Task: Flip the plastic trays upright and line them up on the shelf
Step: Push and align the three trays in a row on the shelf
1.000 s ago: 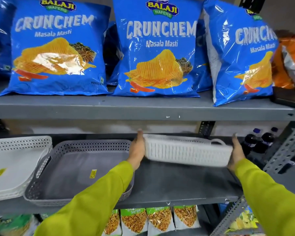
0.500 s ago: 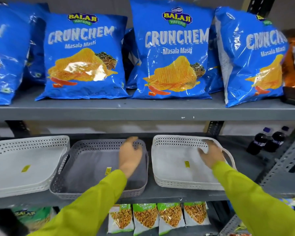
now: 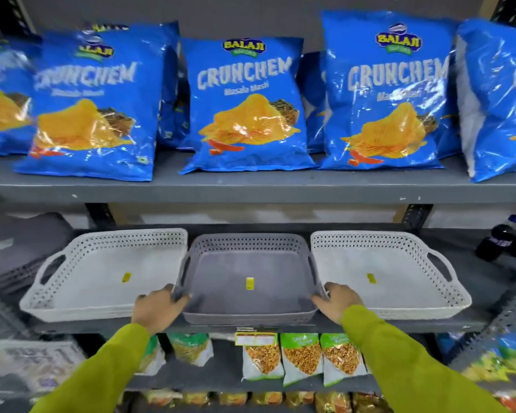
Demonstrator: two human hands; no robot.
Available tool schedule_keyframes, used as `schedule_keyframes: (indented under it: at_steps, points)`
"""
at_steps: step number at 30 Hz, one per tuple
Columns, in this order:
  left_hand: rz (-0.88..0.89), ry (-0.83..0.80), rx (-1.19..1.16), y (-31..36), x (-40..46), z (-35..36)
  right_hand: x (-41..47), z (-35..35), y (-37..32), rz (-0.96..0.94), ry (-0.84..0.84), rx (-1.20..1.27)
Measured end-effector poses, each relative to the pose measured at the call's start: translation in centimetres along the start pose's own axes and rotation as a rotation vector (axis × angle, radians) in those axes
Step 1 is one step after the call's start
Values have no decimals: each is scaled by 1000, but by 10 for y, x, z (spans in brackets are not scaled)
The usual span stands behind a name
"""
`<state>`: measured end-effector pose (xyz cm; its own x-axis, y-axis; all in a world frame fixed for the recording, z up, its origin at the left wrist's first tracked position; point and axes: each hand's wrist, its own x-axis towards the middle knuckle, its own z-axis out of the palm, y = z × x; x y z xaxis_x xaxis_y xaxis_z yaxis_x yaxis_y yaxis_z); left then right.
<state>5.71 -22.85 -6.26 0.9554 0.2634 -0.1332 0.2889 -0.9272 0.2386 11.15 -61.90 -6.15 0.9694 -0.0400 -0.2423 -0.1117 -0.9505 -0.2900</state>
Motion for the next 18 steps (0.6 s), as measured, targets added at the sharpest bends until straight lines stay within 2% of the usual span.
schedule_keyframes:
  at_steps: [4, 9, 18]
  points:
    - [31, 18, -56, -6, -3, -5, -10, 5, -7, 94, 91, -96]
    - [101, 5, 33, -9, -1, -6, -19, 21, -22, 182, 60, -119]
    - [209, 251, 87, -6, 27, 13, 7, 32, -39, 146, 313, -203]
